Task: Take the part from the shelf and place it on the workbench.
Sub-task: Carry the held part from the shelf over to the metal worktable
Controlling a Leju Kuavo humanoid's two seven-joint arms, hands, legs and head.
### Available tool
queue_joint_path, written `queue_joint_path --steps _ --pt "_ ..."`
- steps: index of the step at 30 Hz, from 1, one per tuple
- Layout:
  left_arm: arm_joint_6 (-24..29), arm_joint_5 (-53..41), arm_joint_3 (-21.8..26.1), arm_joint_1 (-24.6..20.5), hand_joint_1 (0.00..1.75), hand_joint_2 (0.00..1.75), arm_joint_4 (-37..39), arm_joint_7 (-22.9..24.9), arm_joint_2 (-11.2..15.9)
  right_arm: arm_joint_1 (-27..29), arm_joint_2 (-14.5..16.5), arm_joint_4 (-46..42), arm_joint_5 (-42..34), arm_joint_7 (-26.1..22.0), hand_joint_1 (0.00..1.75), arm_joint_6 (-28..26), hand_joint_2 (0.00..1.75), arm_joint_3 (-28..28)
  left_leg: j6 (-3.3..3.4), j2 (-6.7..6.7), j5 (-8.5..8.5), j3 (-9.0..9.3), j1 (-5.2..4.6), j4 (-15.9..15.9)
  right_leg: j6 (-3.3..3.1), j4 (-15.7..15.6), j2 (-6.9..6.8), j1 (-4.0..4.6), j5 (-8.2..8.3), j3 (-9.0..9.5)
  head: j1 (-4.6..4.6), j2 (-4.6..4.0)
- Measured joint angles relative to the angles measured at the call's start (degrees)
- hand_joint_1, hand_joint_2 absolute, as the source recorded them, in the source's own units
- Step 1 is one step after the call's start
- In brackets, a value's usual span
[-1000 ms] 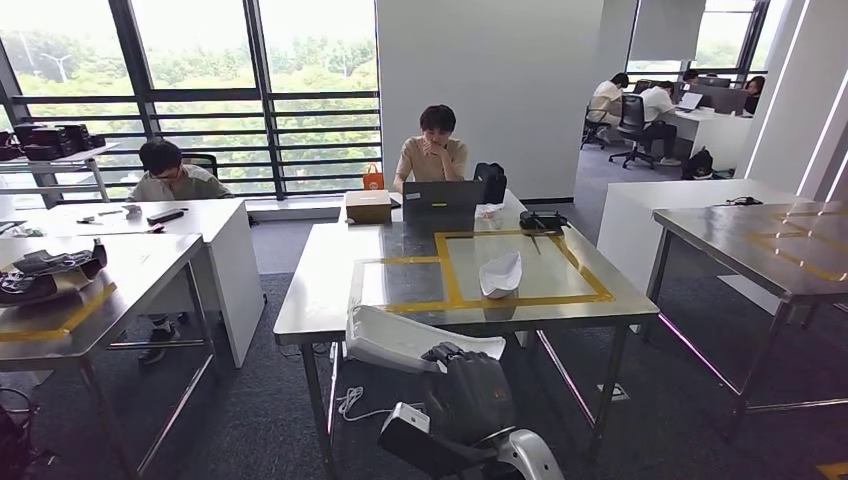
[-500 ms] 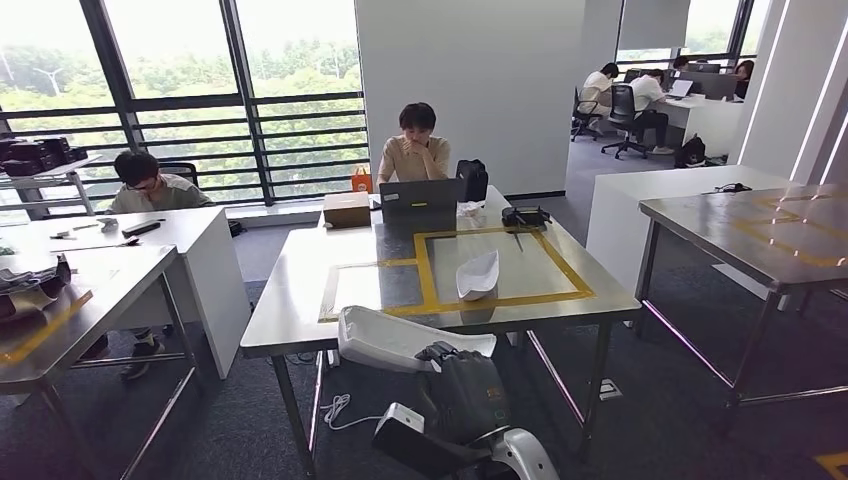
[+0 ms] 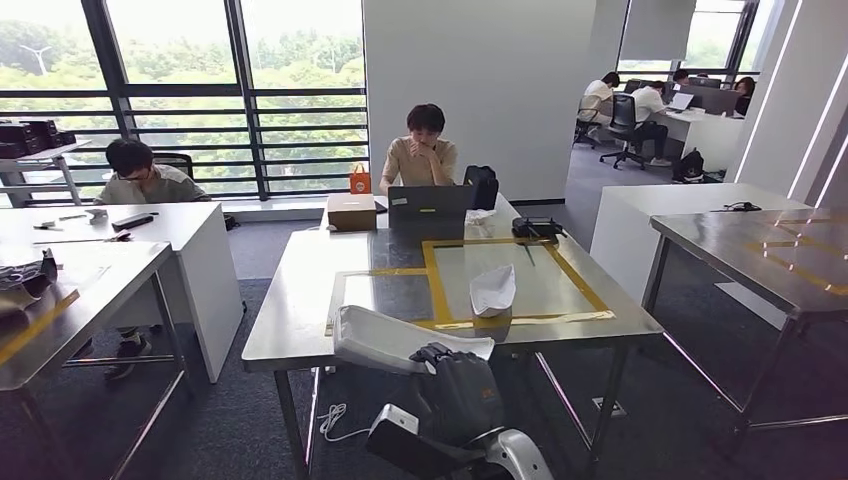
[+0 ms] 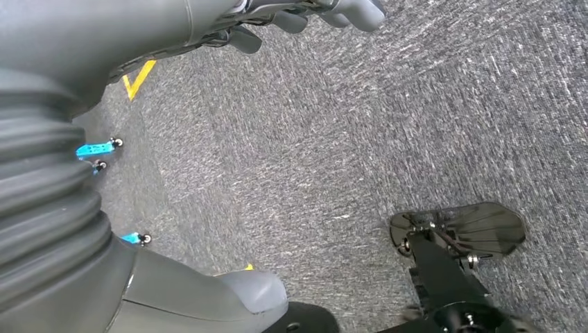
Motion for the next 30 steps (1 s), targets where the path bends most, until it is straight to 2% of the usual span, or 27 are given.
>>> queue_joint_path --steps 1,3,4,5,6,8,9,11,12,14,15,16,17,18,19,20,21,22,24,26,28,29,30 --pt "0.01 -0.08 0.0 0.07 0.0 1.75 0.01 0.03 -0.01 0.07 -0.02 0.0 0.0 -0.01 1.75 0.0 1.75 0.0 -0.12 0.0 -0.7 0.96 0.0 0.01 -0.12 -2.43 -0.06 0.02 1.61 0.06 -0.01 0.0" --pt "0.04 -0.23 0.0 0.11 0.0 1.75 0.04 0.05 -0.03 0.1 -0.14 0.06 0.0 -0.03 1.75 0.0 1.75 0.0 -0.47 0.05 -2.27 2.72 -0.04 0.15 -0.67 -10.24 -0.39 0.24 8.16 1.52 -0.02 0.0" --pt "0.06 -0.29 0.0 0.08 0.0 1.75 0.07 0.05 -0.05 0.11 -0.23 0.12 0.0 -0.03 1.75 0.03 1.75 0.01 -0.73 0.04 -2.98 3.24 -0.09 0.18 -0.99 -13.32 -0.59 0.46 10.67 2.17 -0.02 0.0" --pt "0.09 -0.34 0.0 0.04 0.0 1.75 0.08 0.07 -0.07 0.13 -0.3 0.17 -0.01 0.0 1.75 0.06 1.75 0.01 -1.05 0.07 -3.6 3.55 -0.11 0.08 -1.32 -15.17 -0.72 0.71 12.32 2.63 -0.05 0.01" --pt "0.13 -0.39 0.0 0.02 0.0 1.75 0.09 0.09 -0.09 0.13 -0.36 0.22 -0.02 0.04 1.75 0.08 1.75 0.01 -1.45 0.08 -3.82 3.95 -0.16 0.2 -1.69 -15.8 -0.74 0.87 12.62 2.83 -0.07 0.02" --pt "0.29 -0.44 0.0 -0.03 0.0 1.75 0.03 0.12 -0.09 0.05 -0.29 0.19 -0.03 0.05 1.75 0.06 1.75 -0.01 -2.25 0.12 -3.44 3.88 -0.11 1.37 -2.49 -16.01 -0.48 0.79 12.02 3.88 -0.1 0.05" --pt "0.39 -0.47 0.0 -0.07 0.0 1.75 0.01 0.1 -0.11 -0.04 -0.25 0.17 -0.03 -0.01 1.75 0.01 1.75 -0.02 -2.62 0.13 -2.73 3.07 -0.07 3.45 -2.92 -16.2 -0.39 0.61 11.68 4.53 -0.15 0.06" --pt "0.62 -0.5 0.0 -0.21 0.0 1.75 -0.01 0.07 -0.16 -0.14 -0.15 0.17 -0.06 -0.17 1.75 -0.05 1.75 -0.01 -3.19 0.14 -2.32 -0.91 0.13 9.55 -3.44 -16.4 -0.33 0.39 10.73 6.0 -0.28 0.11" --pt "0.73 -0.51 0.0 -0.22 0.0 1.75 0.01 0.07 -0.19 -0.15 -0.15 0.2 -0.1 -0.25 1.75 -0.08 1.75 -0.01 -3.45 0.15 -3.37 -3.34 0.21 12.6 -3.55 -16.41 -0.31 0.35 10.11 6.74 -0.33 0.13" --pt "0.89 -0.51 0.0 -0.05 0.0 1.75 0.01 0.09 -0.15 -0.06 -0.15 0.28 -0.22 -0.34 1.75 -0.09 1.75 0.0 -3.75 0.16 -7.77 -7.36 0.38 15.67 -3.46 -16.41 -0.16 0.3 8.75 8.34 -0.36 0.15" --pt "0.91 -0.53 0.0 0.08 0.0 1.75 0.01 0.1 -0.11 -0.03 -0.15 0.33 -0.28 -0.36 1.75 -0.11 1.75 0.0 -3.82 0.16 -9.62 -8.47 0.44 15.28 -3.35 -16.4 -0.07 0.24 7.98 9.31 -0.36 0.15" --pt "0.9 -0.54 0.0 0.18 0.0 1.75 0.01 0.1 -0.07 -0.03 -0.15 0.4 -0.33 -0.37 1.75 -0.14 1.75 0.0 -3.86 0.17 -10.02 -8.93 0.52 13.63 -3.18 -16.39 0.01 0.16 7.2 10.33 -0.37 0.15" --pt "0.9 -0.56 0.0 0.24 0.0 1.75 0.01 0.09 -0.03 -0.02 -0.15 0.46 -0.37 -0.38 1.75 -0.19 1.75 0.0 -3.92 0.21 -8.45 -8.9 0.62 10.94 -2.97 -16.37 0.04 0.08 6.36 11.4 -0.38 0.14" --pt "0.9 -0.59 0.0 0.29 0.0 1.75 0.03 0.08 -0.03 -0.04 -0.16 0.55 -0.39 -0.39 1.75 -0.27 1.75 0.0 -4.03 0.3 -4.57 -8.59 0.75 7.39 -2.7 -16.32 0.04 0.06 5.5 12.26 -0.39 0.14" --pt "0.91 -0.62 0.0 0.32 0.0 1.75 0.07 0.08 -0.05 -0.06 -0.18 0.62 -0.42 -0.38 1.75 -0.39 1.75 0.0 -3.95 0.58 -0.39 -8.26 0.83 4.33 -2.41 -16.15 0.08 0.1 4.65 13.01 -0.42 0.14" --pt "0.92 -0.66 0.0 0.33 0.0 1.75 0.1 0.08 -0.08 -0.12 -0.21 0.66 -0.45 -0.31 1.75 -0.56 1.75 0.0 -3.69 0.84 3.1 -7.83 0.8 2.17 -2.01 -16.09 0.12 0.18 3.77 13.53 -0.45 0.14" --pt "0.94 -0.7 0.0 0.36 0.0 1.75 0.15 0.1 -0.13 -0.16 -0.25 0.69 -0.48 -0.23 1.75 -0.78 1.75 0.0 -3.26 1.04 5.26 -7.5 0.8 0.98 -1.55 -15.91 0.17 0.31 3.25 14.04 -0.48 0.14" --pt "0.96 -0.75 0.0 0.32 0.0 1.75 0.17 0.13 -0.18 -0.21 -0.27 0.7 -0.5 -0.15 1.75 -1.05 1.75 0.0 -2.68 1.17 5.49 -7.19 0.74 0.94 -1.15 -15.6 0.22 0.37 3.06 14.4 -0.51 0.14" --pt "1.03 -0.91 0.0 0.23 0.0 1.75 0.17 0.16 -0.29 -0.28 -0.35 0.66 -0.5 -0.04 1.75 -1.53 1.75 -0.01 -1.6 0.99 5.05 -6.32 0.76 0.95 -0.47 -13.5 0.14 0.3 3.55 13.84 -0.49 0.14" --pt "1.08 -1.11 0.0 0.12 0.0 1.75 0.15 0.16 -0.3 -0.28 -0.55 0.62 -0.48 -0.01 1.75 -1.77 1.75 -0.02 -0.77 0.85 4.34 -5.45 0.69 0.97 -0.06 -8.17 -0.08 0.2 3.2 10.44 -0.47 0.15" --pt "1.1 -1.25 0.0 0.09 0.0 1.75 0.15 0.16 -0.25 -0.17 -0.88 0.61 -0.45 0.04 1.75 -1.85 1.75 -0.02 -0.3 0.72 3.31 -4.58 0.47 0.99 0.16 -1.81 -0.2 0.29 0.25 5.5 -0.46 0.15" --pt "1.11 -1.27 0.0 0.13 0.0 1.75 0.16 0.17 -0.24 -0.08 -1.03 0.61 -0.44 0.09 1.75 -1.86 1.75 -0.02 -0.18 0.63 2.75 -4.04 0.32 1.0 0.09 0.09 -0.2 0.37 -1.53 3.41 -0.46 0.15" --pt "1.11 -1.29 0.0 0.18 0.0 1.75 0.17 0.19 -0.25 0.02 -1.15 0.61 -0.44 0.15 1.75 -1.86 1.75 -0.02 -0.1 0.54 2.15 -3.39 0.14 1.0 -0.11 0.59 -0.2 0.45 -2.71 2.0 -0.46 0.14"
